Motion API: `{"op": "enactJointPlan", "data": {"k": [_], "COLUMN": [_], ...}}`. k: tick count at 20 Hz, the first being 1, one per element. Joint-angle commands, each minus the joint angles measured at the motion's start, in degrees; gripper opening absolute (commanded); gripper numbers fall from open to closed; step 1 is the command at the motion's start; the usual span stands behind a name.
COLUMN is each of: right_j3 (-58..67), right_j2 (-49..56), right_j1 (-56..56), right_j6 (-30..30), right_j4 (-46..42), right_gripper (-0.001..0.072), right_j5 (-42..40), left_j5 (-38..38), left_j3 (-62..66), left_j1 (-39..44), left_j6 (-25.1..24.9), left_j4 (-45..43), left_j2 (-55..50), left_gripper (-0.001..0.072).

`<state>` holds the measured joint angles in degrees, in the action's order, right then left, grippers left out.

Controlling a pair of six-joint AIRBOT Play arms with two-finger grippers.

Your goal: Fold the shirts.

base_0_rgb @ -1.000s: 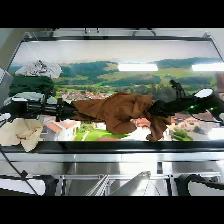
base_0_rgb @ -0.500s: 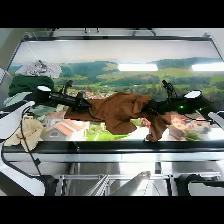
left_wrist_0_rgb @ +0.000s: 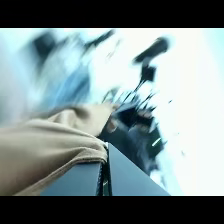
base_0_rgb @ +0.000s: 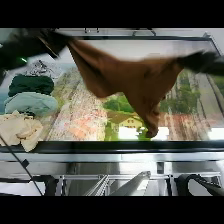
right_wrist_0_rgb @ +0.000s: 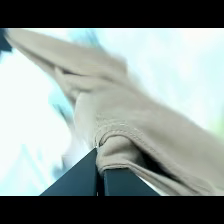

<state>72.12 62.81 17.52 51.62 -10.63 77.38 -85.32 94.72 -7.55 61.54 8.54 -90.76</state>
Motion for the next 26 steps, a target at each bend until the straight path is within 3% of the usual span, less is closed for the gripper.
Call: {"op": "enactJointPlan", "data": {"k": [1, 5, 8, 12, 14, 17, 23, 24, 25, 26], "right_j3": [11.23, 14.67, 14.64, 14.62, 14.6, 11.17, -8.83, -11.26, -12.79, -13.2], "right_j2": [-8.94, -15.12, -15.58, -15.19, -13.62, -8.61, 1.51, 3.37, 5.57, 7.76], "right_j1": [8.9, 10.19, 10.19, 10.21, 10.19, 9.2, -0.87, -2.16, -3.15, -3.96], "right_j6": [-3.98, -7.41, -0.11, -0.52, 3.65, 6.32, 5.18, 5.03, 3.67, 3.19], "right_j4": [20.35, 20.22, 6.78, 5.38, -0.42, -3.96, -13.38, -13.97, -13.9, -14.1], "right_gripper": [0.0023, 0.0023, 0.0023, 0.0023, 0.0023, 0.0023, 0.0023, 0.0024, 0.0044, 0.0208], "right_j5": [-0.52, -3.21, -3.17, -3.78, -5.88, -0.48, -4.24, -5.46, -5.57, -5.49], "left_j5": [0.87, 1.11, 1.64, -1.05, -1.57, -1.62, 4.59, 3.63, 2.43, 1.75], "left_j3": [8.44, 12.41, 10.14, -1.25, -8.68, -22.56, -44.72, -46.36, -47.56, -48.54], "left_j1": [-6.1, -9.77, -12.81, -17.0, -19.52, -20.31, -19.5, -19.5, -19.45, -19.1], "left_j6": [1.29, 1.75, 4.63, 5.03, 5.44, 5.81, -4.37, -6.01, -7.37, -7.74], "left_j4": [13.03, 11.56, 2.78, 1.27, -0.63, -6.23, -11.89, -12.09, -12.04, -12.02], "left_j2": [9.55, 17.35, 20.74, 23.32, 23.3, 23.3, 20.48, 18.73, 16.68, 14.38], "left_gripper": [0.0018, 0.0018, 0.0018, 0.0018, 0.0018, 0.0019, 0.0018, 0.0084, 0.0333, 0.0541]}}
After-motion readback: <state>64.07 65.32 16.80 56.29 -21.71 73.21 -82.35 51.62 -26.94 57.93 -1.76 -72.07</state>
